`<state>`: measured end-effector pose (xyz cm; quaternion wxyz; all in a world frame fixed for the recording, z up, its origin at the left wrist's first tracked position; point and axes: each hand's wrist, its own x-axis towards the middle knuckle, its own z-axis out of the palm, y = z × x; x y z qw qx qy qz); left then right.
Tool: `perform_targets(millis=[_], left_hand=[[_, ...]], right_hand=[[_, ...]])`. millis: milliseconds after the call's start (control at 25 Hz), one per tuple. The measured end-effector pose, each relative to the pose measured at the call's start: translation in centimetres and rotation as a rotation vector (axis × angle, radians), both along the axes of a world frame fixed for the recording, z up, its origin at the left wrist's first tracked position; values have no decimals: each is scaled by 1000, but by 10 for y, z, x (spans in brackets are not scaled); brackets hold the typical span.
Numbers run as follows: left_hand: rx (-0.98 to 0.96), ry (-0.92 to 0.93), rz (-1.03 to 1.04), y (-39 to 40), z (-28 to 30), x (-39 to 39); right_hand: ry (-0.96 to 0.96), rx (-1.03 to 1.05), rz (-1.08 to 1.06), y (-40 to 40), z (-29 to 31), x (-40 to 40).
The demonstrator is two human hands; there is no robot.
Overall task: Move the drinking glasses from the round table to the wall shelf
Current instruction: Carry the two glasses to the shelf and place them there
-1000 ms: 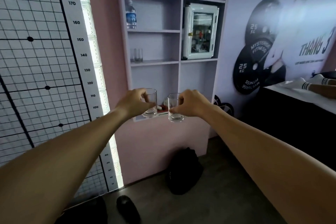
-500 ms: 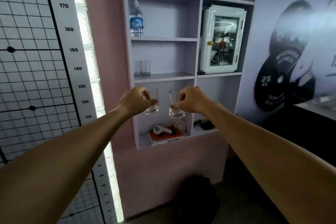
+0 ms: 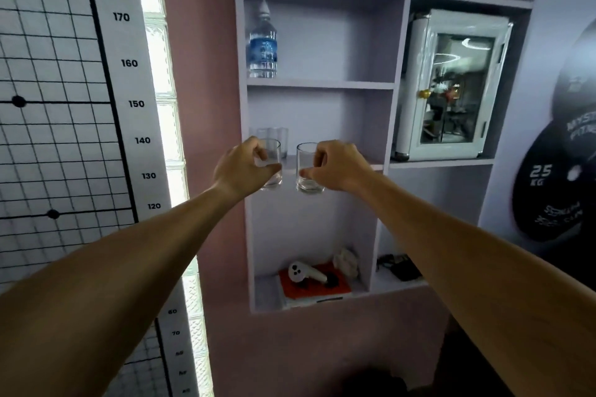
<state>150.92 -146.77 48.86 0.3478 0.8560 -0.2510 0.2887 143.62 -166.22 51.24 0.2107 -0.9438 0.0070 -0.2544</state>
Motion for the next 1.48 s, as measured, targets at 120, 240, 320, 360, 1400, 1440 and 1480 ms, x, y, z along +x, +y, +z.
perform_targets(millis=[120,240,320,360,1400,1440,1480], left_hand=[[-23,-14,71,-12,3,27],[-29,-6,157,-29,6,58],[-14,-3,202,-38,8,75],[-2,1,219,-41,8,81],[295,-250,467,-68,-3,129],[298,-250,474,-68,-3,129],[303,-249,479,-67,-4,130]], right_hand=[[-8,8,31,-14,3,39],[15,-9,80,-31,10,85],[15,-19,104,-37,14,110],[16,-23,115,-39,14,119],[3,251,322,-59,-14,216],[8,264,326,-58,-14,218],[15,272,332,-57,-14,219]])
